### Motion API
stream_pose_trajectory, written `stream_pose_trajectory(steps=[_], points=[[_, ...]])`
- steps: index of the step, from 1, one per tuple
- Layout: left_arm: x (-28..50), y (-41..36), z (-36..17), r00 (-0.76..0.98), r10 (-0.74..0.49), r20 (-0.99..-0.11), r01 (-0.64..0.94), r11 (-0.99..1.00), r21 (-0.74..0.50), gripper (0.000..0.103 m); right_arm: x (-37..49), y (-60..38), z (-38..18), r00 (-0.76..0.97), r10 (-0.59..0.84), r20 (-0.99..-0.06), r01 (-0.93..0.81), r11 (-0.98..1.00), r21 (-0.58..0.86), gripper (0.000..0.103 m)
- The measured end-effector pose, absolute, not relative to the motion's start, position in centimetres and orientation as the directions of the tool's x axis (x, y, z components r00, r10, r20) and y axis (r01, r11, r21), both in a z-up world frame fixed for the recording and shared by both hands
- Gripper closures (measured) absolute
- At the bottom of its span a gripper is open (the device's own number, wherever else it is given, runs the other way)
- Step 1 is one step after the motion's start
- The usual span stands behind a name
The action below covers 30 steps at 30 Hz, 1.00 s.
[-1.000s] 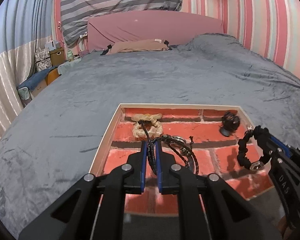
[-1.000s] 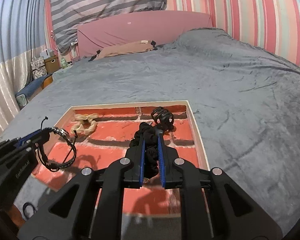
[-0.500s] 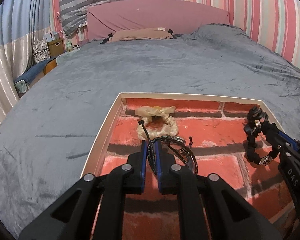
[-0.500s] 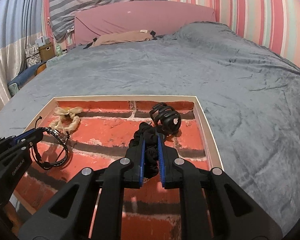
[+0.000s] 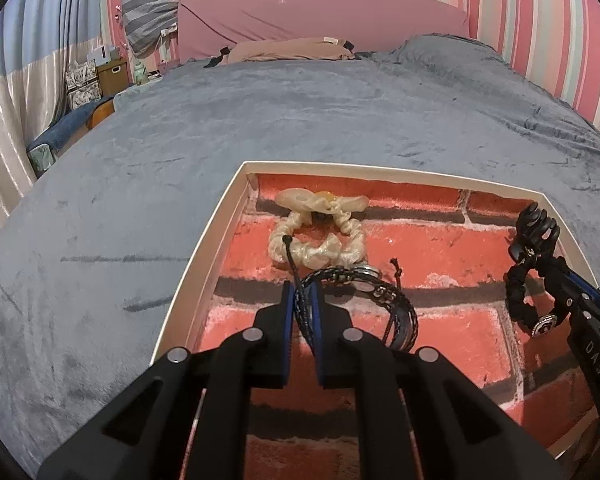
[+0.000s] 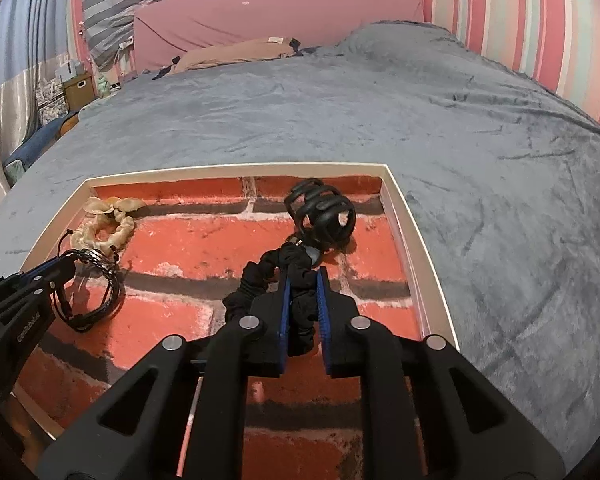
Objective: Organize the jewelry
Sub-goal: 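Open both tools to release the bracelet and scrunchie in the tray, then move the right tool toward the white-band watch on the bed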
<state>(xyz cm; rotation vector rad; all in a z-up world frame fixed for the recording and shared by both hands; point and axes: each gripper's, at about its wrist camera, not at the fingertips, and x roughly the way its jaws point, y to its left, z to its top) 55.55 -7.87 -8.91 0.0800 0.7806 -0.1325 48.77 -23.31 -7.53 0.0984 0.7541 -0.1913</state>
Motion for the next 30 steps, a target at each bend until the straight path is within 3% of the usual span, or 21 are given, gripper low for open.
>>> stream_pose_trajectory(steps=[2,6,8,9,10,15,20,24,30], points=[[55.6,-8.0,-9.0,0.700,-0.083,-0.710,0.147,0.989,0.029,0.093,48.7,-23.4,-7.6,0.710,-0.137,-0.691,0.210,0.977,0.022,0.088],[55.8,-7.9,-9.0,0.691,-0.071,-0.719,0.139,0.990,0.037,0.091,48.8,-23.5,-7.8,0.698,-0.132,-0.704,0.207,0.978,0.022,0.064],[55.6,-8.0,-8.7,0.694,-0.057,-0.718,0.133,0.990,0.050,0.073,48.6,-23.5,-7.5,0.706,-0.131,-0.696,0.205,0.979,0.024,0.055],[55.4,-7.9,-8.4,0.707,-0.039,-0.706,0.120,0.991,0.065,0.051,48.4,-23.5,-7.3,0.711,-0.127,-0.692,0.202,0.979,0.027,0.048],[55.0,-8.0,-8.0,0.721,-0.029,-0.692,0.112,0.991,0.076,0.046,48.2,-23.5,-7.2,0.713,-0.125,-0.690,0.199,0.980,0.028,0.046],[53.4,-8.1,-5.5,0.732,-0.049,-0.679,0.127,0.990,0.065,0.045,46.6,-24.0,-5.5,0.725,-0.124,-0.678,0.203,0.979,0.037,0.042],[50.1,-7.4,-2.3,0.757,-0.055,-0.651,0.117,0.992,0.053,0.038,43.7,-24.1,-3.0,0.747,-0.143,-0.649,0.206,0.978,0.021,0.036],[46.0,-7.0,-0.1,0.783,-0.058,-0.620,0.115,0.992,0.052,0.030,40.1,-24.2,-1.0,0.768,-0.144,-0.625,0.199,0.980,0.018,0.027],[39.0,-4.8,3.1,0.815,-0.086,-0.573,0.112,0.994,0.010,0.025,33.7,-23.1,1.2,0.813,-0.172,-0.556,0.169,0.984,-0.057,0.015]])
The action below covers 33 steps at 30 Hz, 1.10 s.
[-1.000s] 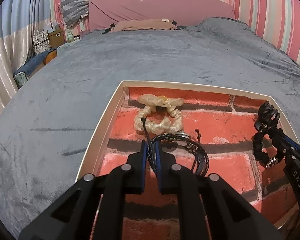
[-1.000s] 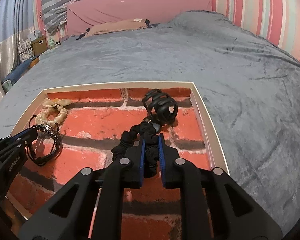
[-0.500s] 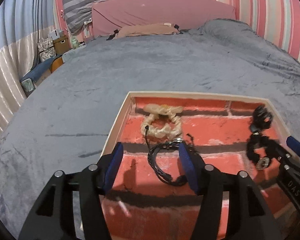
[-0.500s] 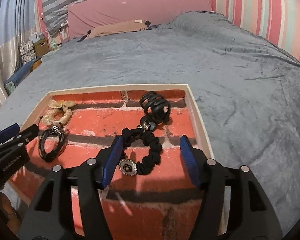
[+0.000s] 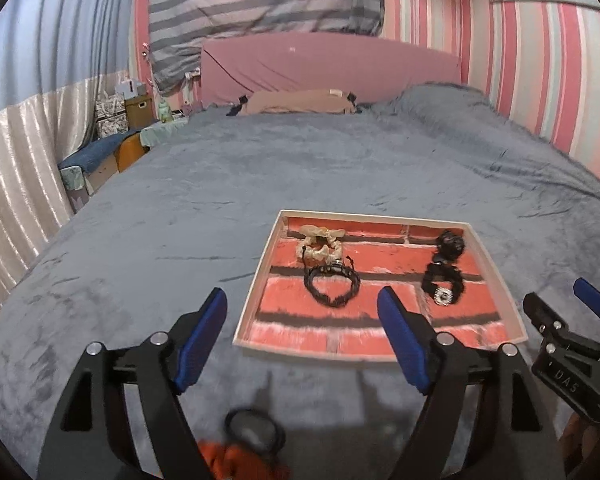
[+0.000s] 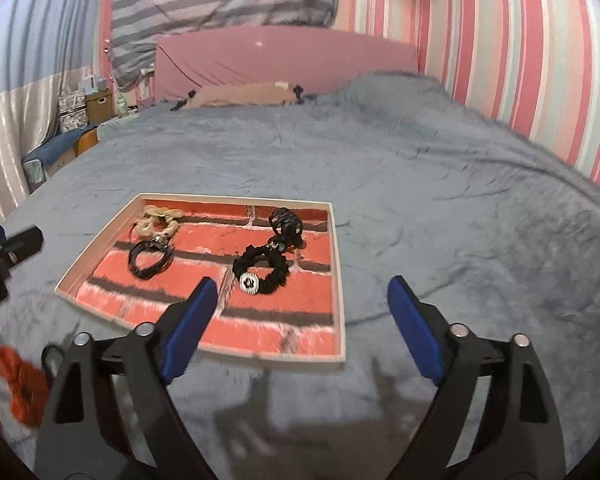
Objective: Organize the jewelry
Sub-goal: 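Move the right tool toward the white-band watch on the bed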
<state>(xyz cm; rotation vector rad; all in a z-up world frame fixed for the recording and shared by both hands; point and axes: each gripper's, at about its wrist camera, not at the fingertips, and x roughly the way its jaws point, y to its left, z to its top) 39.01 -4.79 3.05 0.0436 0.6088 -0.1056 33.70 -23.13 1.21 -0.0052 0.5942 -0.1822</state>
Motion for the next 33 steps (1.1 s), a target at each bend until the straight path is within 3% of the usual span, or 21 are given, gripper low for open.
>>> stream_pose_trajectory(steps=[9,11,14,33], points=[[28.6,-2.2,6.4,0.851,-0.097,-0.517,0.111,0.994,-0.004,0.021,24.2,-22.7,2.6,0.845,-0.152,-0.513,0.125,0.988,-0.086,0.006],[27.0,-1.8,6.5,0.849,-0.110,-0.517,0.115,0.993,-0.022,0.014,22.2,-22.9,3.0,0.852,-0.153,-0.501,0.128,0.988,-0.085,0.004],[24.4,-1.1,6.3,0.852,-0.113,-0.511,0.109,0.993,-0.038,0.012,19.8,-23.3,3.2,0.854,-0.147,-0.499,0.119,0.989,-0.087,0.004],[15.7,0.5,-2.6,0.799,-0.126,-0.588,0.107,0.992,-0.068,0.012,10.0,-26.8,-3.5,0.804,-0.234,-0.547,0.222,0.971,-0.088,0.004]])
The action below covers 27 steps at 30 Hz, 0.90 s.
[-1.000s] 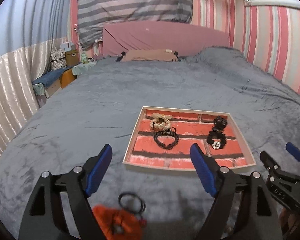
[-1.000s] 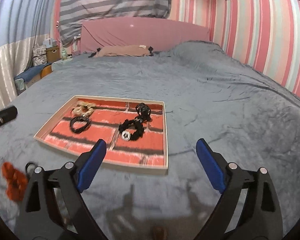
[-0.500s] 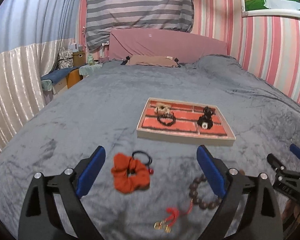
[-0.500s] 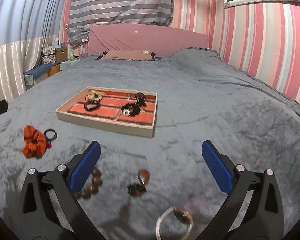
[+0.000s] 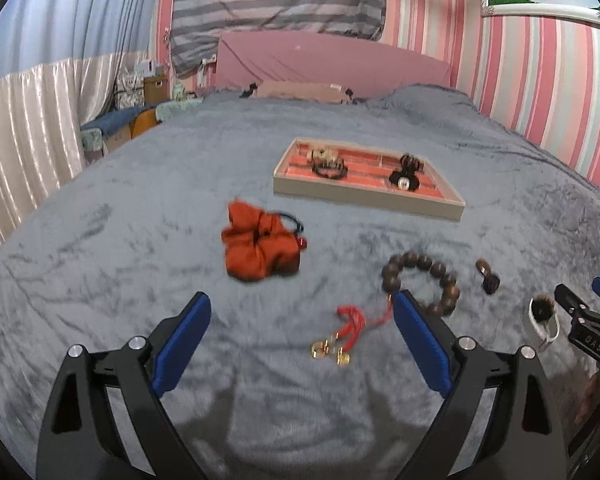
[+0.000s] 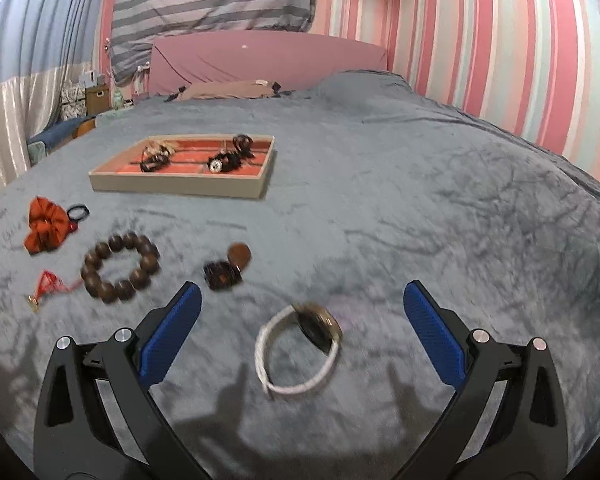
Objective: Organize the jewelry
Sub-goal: 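Move the right tool toward the white-band watch on the bed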
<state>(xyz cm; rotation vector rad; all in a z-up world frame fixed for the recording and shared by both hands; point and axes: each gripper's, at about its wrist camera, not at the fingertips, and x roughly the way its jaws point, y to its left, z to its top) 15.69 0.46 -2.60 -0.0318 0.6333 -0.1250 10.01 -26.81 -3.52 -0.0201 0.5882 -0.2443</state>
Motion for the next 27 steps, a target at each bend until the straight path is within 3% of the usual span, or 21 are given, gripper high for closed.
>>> stream_pose_trajectory(steps=[14,27], points=[[16.5,0.0,-5.3,0.784,-0.139,-0.605,0.126,0.990,-0.065,0.012,9.5,-28.8,-5.7,0.776,-0.250,-0.579,0.264,0.963,-0.061,0.005],[19.1,-0.4,-7.4,0.730,-0.172,-0.661,0.141,0.985,-0.099,0.013,11.7,-29.6,-8.4,0.686,-0.228,-0.691,0.267,0.962,-0.053,0.041]])
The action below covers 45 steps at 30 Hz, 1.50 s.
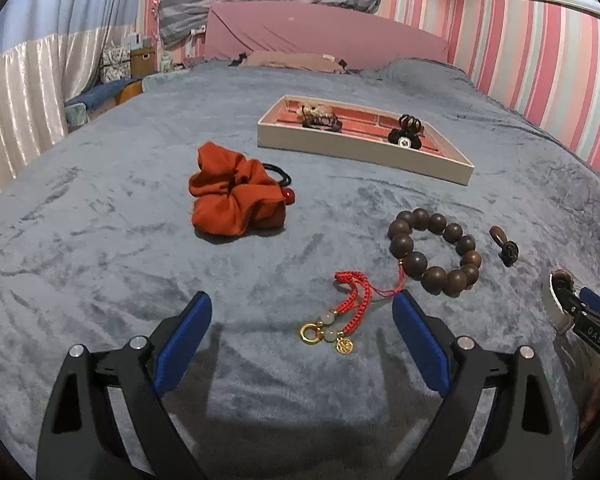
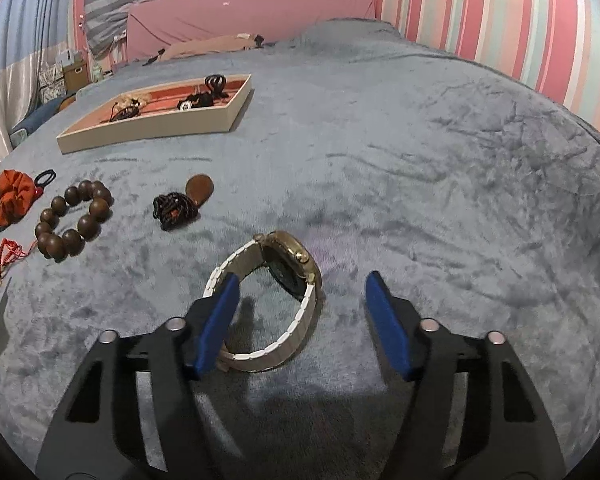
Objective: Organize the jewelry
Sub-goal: 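Move the right tool toward the white-band watch on the bed, then grasp the white-band watch with the right tool while the left tool grasps the red-tasseled charm, then carry the watch and red-tasseled charm over the tray with both tools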
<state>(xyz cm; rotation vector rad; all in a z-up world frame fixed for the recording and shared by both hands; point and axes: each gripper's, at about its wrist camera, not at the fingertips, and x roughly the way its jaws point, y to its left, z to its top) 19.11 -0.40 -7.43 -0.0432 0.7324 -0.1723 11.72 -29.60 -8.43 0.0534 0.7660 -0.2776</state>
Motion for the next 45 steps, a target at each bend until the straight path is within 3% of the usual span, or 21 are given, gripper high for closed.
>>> stream_pose_trajectory(steps=[2,9,16,19,28,35,36,45], points=[[19.5,-0.7,-7.6,0.721,-0.176,-0.670,0.151,0.984,-0.096,0.015,11.9,-29.6,-8.6,0.680,-0.225,-0.697,0.266,0.963,-0.052,0.043],[20.9,-2.2,-8.9,0.659,-0.186,-0.729,0.200,0.977,-0.068,0.050,12.1,-29.7,-8.8,0.677,-0.214,-0.705,0.256,0.965,-0.047,0.047],[21.2,-2.4,-9.3,0.652,-0.199,-0.732,0.214,0.974,-0.074,0.075,12.3,-29.5,-8.8,0.680,-0.200,-0.706,0.237,0.970,-0.047,0.058],[21.3,-2.4,-9.4,0.651,-0.209,-0.730,0.225,0.971,-0.078,0.081,12.3,-29.3,-8.8,0.682,-0.190,-0.707,0.226,0.973,-0.043,0.064],[21.1,-2.3,-9.3,0.651,-0.221,-0.726,0.229,0.969,-0.090,0.091,12.2,-29.8,-8.7,0.685,-0.170,-0.708,0.231,0.973,-0.010,0.074],[21.0,-2.2,-9.2,0.654,-0.214,-0.725,0.227,0.970,-0.081,0.092,12.1,-30.1,-8.8,0.689,-0.165,-0.706,0.236,0.972,0.004,0.079],[21.0,-2.2,-9.2,0.654,-0.214,-0.726,0.227,0.971,-0.081,0.092,12.1,-30.3,-8.8,0.688,-0.171,-0.705,0.245,0.970,0.004,0.087],[20.7,-2.5,-8.6,0.669,-0.206,-0.714,0.233,0.971,-0.062,0.094,11.9,-30.3,-8.3,0.701,-0.152,-0.697,0.236,0.971,0.026,0.088]])
